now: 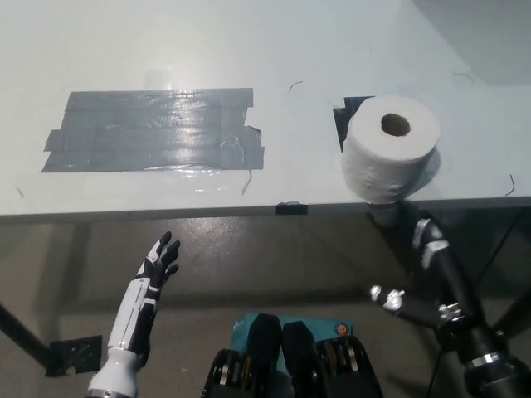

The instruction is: A toilet paper roll is kept on the black spot on the desk infront of the robot and the robot inserts its right thumb into the hole in the centre to grab the roll. Then it passes the roll to a person.

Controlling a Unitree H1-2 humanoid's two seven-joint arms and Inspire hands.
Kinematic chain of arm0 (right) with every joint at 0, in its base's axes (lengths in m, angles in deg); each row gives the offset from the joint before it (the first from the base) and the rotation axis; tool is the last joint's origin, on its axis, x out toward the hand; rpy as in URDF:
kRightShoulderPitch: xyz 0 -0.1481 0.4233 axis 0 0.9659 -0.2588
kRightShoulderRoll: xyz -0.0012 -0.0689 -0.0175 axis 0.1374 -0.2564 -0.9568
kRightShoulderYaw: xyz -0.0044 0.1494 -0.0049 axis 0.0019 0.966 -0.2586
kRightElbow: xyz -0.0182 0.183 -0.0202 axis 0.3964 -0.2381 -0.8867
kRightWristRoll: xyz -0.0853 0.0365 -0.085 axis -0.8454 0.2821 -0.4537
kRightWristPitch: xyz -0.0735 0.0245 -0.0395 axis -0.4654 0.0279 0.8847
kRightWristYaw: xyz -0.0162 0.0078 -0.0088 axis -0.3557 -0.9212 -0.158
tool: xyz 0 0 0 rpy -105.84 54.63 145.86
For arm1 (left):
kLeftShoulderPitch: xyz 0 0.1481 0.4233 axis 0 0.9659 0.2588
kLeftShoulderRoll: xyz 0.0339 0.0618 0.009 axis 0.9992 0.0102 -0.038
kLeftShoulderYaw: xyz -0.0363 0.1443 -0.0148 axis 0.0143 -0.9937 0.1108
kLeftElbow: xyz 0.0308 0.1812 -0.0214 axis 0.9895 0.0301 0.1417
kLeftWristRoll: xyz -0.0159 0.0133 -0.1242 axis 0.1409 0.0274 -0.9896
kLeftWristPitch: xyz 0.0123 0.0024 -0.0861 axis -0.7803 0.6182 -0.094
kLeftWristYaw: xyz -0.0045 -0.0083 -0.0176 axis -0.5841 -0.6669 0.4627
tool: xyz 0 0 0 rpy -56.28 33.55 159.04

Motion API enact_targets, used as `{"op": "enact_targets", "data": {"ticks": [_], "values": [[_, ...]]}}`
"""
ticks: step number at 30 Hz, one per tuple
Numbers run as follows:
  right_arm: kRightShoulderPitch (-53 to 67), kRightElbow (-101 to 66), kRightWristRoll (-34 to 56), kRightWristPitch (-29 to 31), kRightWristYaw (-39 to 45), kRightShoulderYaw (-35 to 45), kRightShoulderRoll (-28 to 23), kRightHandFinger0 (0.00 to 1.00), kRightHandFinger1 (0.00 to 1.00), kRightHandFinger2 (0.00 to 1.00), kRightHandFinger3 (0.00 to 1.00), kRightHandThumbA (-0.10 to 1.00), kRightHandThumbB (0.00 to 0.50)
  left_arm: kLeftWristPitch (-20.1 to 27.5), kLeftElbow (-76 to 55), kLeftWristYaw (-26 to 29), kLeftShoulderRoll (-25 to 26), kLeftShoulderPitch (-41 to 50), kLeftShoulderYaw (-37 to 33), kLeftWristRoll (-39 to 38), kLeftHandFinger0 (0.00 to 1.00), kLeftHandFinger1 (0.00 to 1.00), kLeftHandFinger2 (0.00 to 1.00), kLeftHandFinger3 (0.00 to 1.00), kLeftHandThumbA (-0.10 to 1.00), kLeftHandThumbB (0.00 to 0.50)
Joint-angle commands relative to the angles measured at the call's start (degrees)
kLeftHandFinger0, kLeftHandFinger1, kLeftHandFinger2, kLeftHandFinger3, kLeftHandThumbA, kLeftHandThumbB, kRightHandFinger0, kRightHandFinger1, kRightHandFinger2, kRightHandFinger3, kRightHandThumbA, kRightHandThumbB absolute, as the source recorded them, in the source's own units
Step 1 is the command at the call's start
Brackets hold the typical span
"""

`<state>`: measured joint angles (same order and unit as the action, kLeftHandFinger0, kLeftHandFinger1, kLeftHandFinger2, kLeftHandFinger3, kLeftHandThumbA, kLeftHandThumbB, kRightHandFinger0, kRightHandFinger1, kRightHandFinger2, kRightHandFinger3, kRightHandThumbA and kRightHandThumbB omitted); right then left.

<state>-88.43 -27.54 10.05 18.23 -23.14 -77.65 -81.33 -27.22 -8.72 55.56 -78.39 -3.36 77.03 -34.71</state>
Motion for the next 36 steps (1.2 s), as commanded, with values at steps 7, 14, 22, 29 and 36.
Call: {"op": "enact_targets", "data": {"ticks": [7,14,22,29,36], "values": [[-16.04,-24.49,2.49,-17.92,1.82,9.83,-13.08,1.00,1.00,1.00,1.00,1.00,0.371,1.24,-2.15,-0.39,0.68,-0.18,-0.24,0.66,1.00,1.00,1.00,1.00,1.00,0.083],[-35.27,-14.14,-1.13,-38.69,13.15,4.33,-28.07,1.00,1.00,1.00,1.00,1.00,0.411,1.13,-2.40,-0.77,0.86,0.17,-0.43,0.55,1.00,1.00,1.00,1.00,1.00,0.104],[-55.70,17.07,-2.49,-38.69,28.37,-8.72,-30.74,1.00,1.00,1.00,1.00,1.00,0.371,1.30,-2.97,-0.87,0.80,1.38,-0.79,0.84,1.00,1.00,1.00,1.00,1.00,0.104],[-70.64,43.09,-7.51,-35.99,39.52,-21.01,-25.73,1.00,1.00,1.00,1.00,1.00,0.326,0.90,-3.06,-0.94,0.90,0.70,-0.57,0.57,1.00,1.00,1.00,1.00,1.00,0.116],[-76.61,58.19,-10.19,-34.08,39.60,-26.69,-21.06,1.00,1.00,1.00,1.00,1.00,0.345,0.51,-3.27,-1.05,0.98,0.24,-0.75,0.90,1.00,1.00,1.00,1.00,1.00,0.107]]}}
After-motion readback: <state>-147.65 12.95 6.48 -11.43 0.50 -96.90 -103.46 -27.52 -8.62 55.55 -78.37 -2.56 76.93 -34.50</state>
